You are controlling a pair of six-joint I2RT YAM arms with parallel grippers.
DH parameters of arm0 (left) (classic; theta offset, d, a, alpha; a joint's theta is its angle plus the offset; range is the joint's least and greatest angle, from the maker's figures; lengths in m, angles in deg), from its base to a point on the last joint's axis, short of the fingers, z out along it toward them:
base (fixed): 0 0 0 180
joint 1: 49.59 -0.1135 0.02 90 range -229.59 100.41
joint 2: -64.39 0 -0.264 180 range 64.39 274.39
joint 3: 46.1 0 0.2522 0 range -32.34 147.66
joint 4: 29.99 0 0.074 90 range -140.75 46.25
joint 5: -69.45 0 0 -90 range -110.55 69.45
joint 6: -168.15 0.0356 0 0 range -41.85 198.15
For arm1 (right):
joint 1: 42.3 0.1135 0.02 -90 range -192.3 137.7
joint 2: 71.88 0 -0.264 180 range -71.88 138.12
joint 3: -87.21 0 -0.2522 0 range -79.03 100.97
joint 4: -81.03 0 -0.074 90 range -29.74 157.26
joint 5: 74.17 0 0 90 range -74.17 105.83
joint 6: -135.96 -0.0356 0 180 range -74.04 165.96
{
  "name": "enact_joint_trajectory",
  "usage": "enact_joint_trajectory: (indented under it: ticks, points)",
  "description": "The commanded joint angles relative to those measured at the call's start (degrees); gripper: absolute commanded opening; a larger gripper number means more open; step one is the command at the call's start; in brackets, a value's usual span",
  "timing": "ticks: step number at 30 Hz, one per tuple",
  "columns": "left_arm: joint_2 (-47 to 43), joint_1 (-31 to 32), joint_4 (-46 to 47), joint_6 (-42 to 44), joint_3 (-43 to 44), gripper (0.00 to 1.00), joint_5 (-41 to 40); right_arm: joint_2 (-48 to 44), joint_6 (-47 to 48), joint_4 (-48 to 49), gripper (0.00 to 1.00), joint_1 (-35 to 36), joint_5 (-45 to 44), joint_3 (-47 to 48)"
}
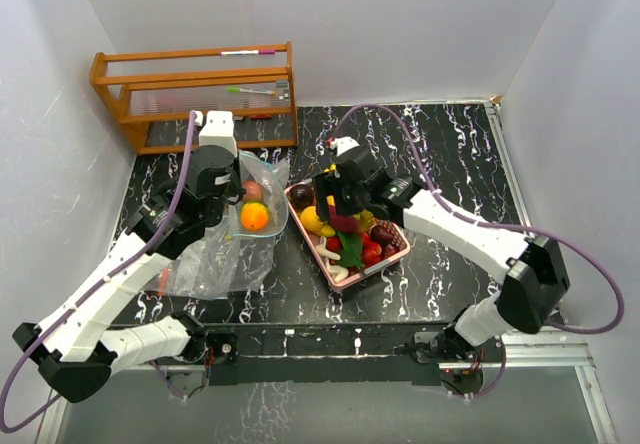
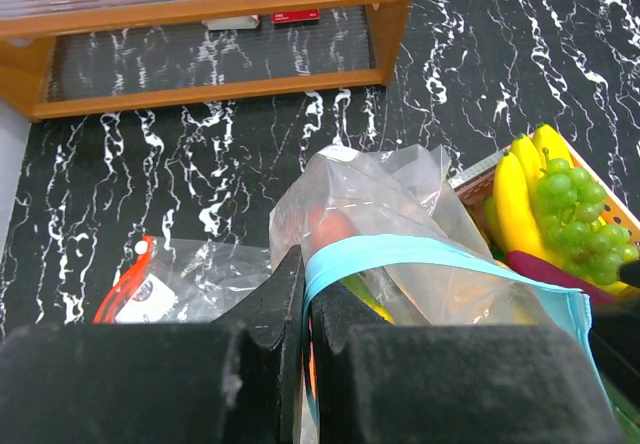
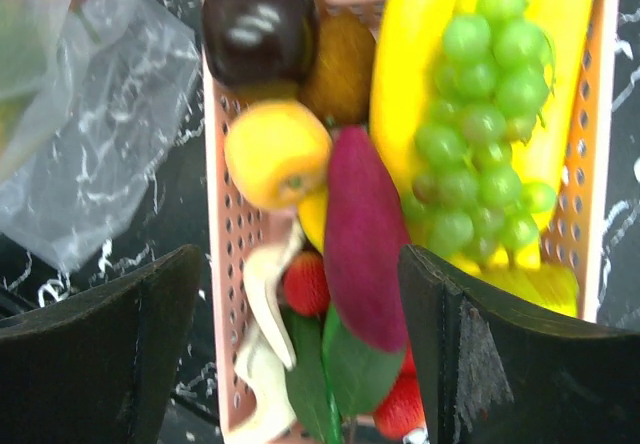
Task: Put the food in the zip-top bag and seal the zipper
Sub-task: Pick up the fake fruit from the bin.
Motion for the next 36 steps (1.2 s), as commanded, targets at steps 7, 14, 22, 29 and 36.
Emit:
enact_joint_trajectory:
  ticks: [7,14,22,29,36]
  points:
    - [-3.81,-0.34,-1.33,2.28,3.23,0.0,-4.59,13.04,1.46,12.54,0.83,-0.12,4.87,7.24]
    - [-4.36,-0.35,-0.77,2.82,2.05,0.0,-5.13,17.16,3.31,14.26,0.83,-0.09,9.64,6.89]
    - [-4.48,-0.35,-0.37,2.65,1.34,0.0,-4.82,20.33,4.58,11.35,0.96,-0.1,8.76,6.47]
    - [-4.49,-0.35,-0.44,2.2,1.08,0.0,-4.8,18.52,4.84,11.25,0.92,-0.1,5.96,4.7]
    - [-4.26,-0.35,-0.36,1.69,0.99,0.0,-4.06,18.01,5.72,11.99,0.75,-0.18,5.36,4.86]
